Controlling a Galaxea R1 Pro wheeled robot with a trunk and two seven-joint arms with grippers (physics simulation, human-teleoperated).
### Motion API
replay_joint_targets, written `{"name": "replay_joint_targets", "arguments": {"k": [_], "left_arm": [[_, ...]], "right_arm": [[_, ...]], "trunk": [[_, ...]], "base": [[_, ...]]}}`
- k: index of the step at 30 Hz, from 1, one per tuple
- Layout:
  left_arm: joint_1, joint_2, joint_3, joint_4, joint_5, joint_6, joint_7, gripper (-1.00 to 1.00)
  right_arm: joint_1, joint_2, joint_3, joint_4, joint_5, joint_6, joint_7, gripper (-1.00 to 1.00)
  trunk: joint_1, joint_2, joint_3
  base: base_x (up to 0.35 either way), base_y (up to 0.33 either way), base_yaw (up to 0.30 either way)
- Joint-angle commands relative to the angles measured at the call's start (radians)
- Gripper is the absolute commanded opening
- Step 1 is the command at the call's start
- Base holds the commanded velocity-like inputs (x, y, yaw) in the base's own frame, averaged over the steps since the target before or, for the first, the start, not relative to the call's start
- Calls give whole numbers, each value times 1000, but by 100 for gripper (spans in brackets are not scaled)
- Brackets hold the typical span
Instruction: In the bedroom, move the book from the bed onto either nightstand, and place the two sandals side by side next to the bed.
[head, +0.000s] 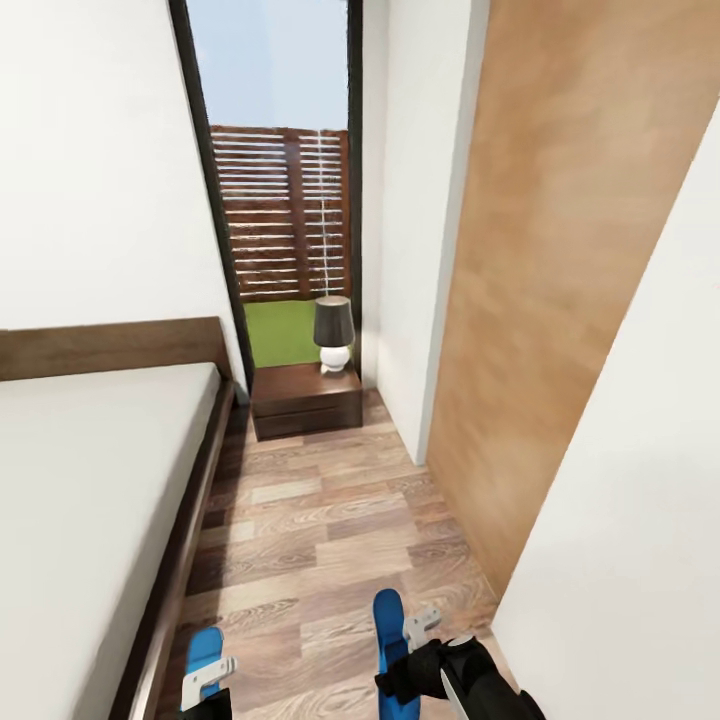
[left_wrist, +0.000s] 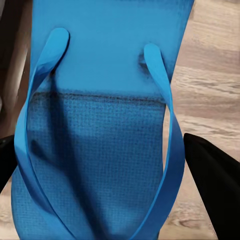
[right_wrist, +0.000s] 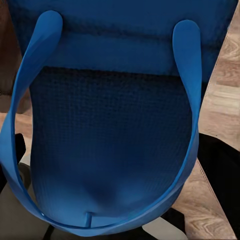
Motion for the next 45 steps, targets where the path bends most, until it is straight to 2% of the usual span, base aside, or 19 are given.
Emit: {"name": "replay_joint_targets", "arguments": {"k": [1,13,34,45], "left_arm": [[-1,-1,5,0,-12,-4,5,-100],[-1,-1,5,0,-12,-7,5,-100],[-1,-1,5,0,-12,-8,5,-100],[-1,0,5,0,-12,-8,5,-100]], "right_arm": [[0,0,-1,-2,9,4,7,-100],[0,0,-1,-2,9,4,7,-100],[0,0,-1,-2,9,4,7,-100],[0,0,-1,-2,9,4,7,-100]], "trunk": [[1,-2,-2],[1,-2,-2],[1,-2,-2],[1,-2,-2]], "base": [[298,-24,282],[297,-6,270],[298,-65,33],[298,-16,223]]}}
